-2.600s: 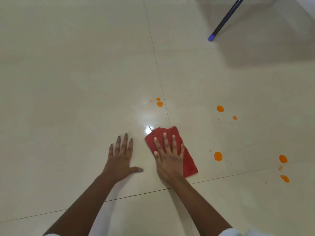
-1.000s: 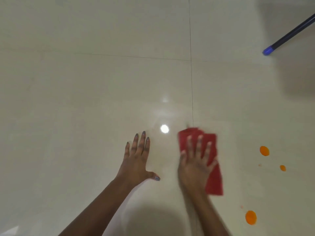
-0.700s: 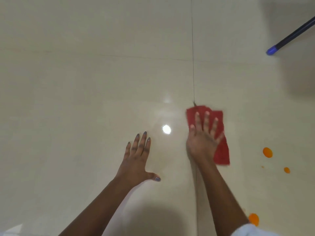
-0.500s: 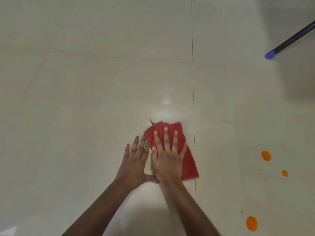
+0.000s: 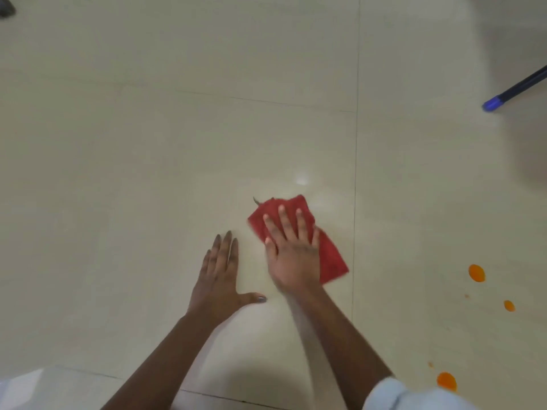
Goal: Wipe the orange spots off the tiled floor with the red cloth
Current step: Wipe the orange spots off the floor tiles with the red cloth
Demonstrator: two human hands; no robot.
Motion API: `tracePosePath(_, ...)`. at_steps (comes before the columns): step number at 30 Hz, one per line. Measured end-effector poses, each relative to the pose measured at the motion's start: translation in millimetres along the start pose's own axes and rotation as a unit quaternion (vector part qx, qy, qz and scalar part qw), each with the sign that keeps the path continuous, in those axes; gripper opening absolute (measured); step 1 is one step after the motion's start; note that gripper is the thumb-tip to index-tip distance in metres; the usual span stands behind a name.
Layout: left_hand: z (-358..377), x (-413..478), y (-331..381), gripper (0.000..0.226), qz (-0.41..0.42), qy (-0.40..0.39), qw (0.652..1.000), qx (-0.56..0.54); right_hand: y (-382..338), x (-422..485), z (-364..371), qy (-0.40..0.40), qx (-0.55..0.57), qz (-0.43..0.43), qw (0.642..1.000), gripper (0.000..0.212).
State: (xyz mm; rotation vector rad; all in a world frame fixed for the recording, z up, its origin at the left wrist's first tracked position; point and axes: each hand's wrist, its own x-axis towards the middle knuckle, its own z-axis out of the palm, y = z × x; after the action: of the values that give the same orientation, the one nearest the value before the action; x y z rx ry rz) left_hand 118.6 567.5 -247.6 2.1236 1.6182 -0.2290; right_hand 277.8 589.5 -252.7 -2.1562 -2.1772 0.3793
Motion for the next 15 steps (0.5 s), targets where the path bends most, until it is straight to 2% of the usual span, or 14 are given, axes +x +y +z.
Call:
tracePosePath(1, -1, -4, -7, 0.127, 0.002, -0.007, 1.000, 0.006, 10, 18, -4, -0.008, -0.009, 0.011, 1.000, 0.050)
tracePosePath(3, -1, -7, -13, 0.127, 0.002, -0.017, 1.000, -0.009, 33, 31, -7, -0.011, 0.012, 0.113, 0.993, 0.050)
tracePosePath(5, 0, -10, -11, 0.129, 0.000, -0.026, 1.000, -0.013, 30, 5, 0, 0.039, 0.032, 0.214, 0.975, 0.051)
tracePosePath(6, 0, -12, -9, 0.130, 0.002, -0.028, 1.000, -0.013, 16, -17, 4, 0.058, 0.027, 0.218, 0.974, 0.052)
tracePosePath(7, 1, -13, -8, 0.131, 0.002, -0.026, 1.000, -0.015, -3, -37, 9, 0.054, 0.026, 0.184, 0.981, 0.053)
tracePosePath(9, -2, -12, -9, 0.123, -0.002, -0.020, 1.000, -0.012, -36, -43, 14, 0.030, 0.029, 0.060, 0.997, 0.052)
tracePosePath(11, -7, -9, -12, 0.118, -0.005, -0.023, 1.000, -0.006, -41, 2, 5, 0.027, 0.023, -0.047, 0.998, 0.049)
tracePosePath(12, -8, -7, -14, 0.119, -0.005, -0.021, 1.000, -0.004, -32, 28, 0, -0.001, 0.014, -0.047, 0.999, 0.048)
tracePosePath(13, -9, -7, -16, 0.120, -0.008, -0.021, 1.000, -0.001, -15, 46, -3, -0.006, 0.004, -0.007, 1.000, 0.049)
tracePosePath(15, -8, -9, -19, 0.123, -0.021, -0.018, 1.000, 0.002, 32, 47, -2, 0.012, 0.005, 0.126, 0.992, 0.051)
